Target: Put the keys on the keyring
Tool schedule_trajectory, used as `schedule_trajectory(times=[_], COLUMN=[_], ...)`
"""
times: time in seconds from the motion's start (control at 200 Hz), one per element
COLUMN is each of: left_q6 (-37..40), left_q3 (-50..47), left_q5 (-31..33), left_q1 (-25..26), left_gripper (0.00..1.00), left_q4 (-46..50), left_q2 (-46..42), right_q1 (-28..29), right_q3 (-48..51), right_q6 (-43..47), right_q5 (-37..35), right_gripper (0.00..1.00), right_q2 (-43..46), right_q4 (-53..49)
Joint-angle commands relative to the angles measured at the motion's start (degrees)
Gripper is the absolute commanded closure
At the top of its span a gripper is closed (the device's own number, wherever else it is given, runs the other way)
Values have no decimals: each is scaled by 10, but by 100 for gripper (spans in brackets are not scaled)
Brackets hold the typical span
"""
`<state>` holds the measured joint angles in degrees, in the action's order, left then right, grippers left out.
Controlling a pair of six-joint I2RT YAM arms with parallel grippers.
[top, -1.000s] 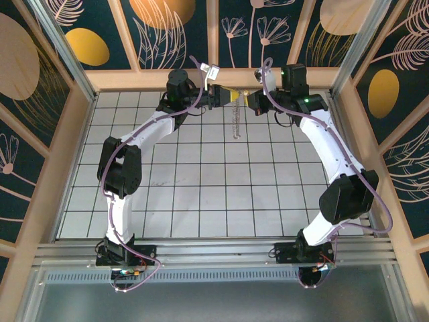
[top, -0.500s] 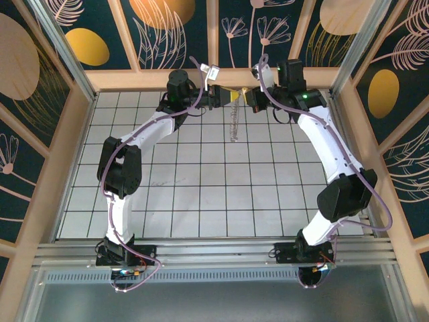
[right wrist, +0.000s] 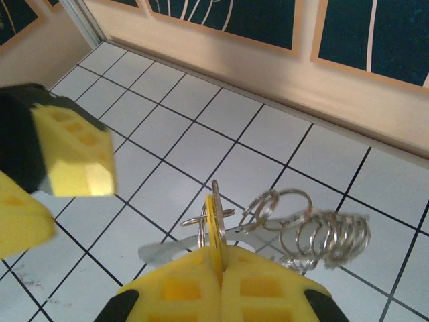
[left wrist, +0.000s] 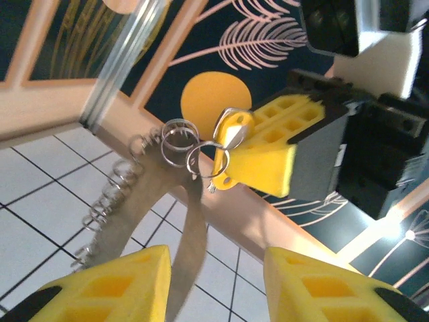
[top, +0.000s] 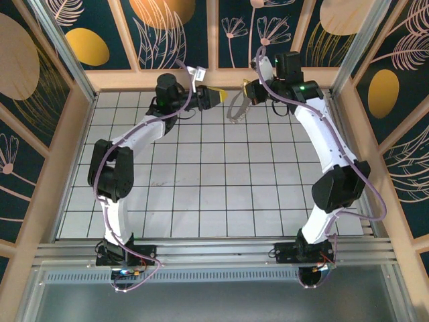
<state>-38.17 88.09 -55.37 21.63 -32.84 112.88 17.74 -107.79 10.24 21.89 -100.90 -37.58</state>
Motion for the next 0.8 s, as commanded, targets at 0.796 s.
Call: schedule_trajectory(times=[0.796], left_q6=[-24], left_q3=[-90], left_q5=[44], left_q1=[-52], left_gripper=[59], left_q4=[-49], left_q2=[-97], right_q1=[-1], right_q3=[68], right_q6=[-65], right_q5=[7], right_gripper=[100], right_q2=[-138], right_q4=[103])
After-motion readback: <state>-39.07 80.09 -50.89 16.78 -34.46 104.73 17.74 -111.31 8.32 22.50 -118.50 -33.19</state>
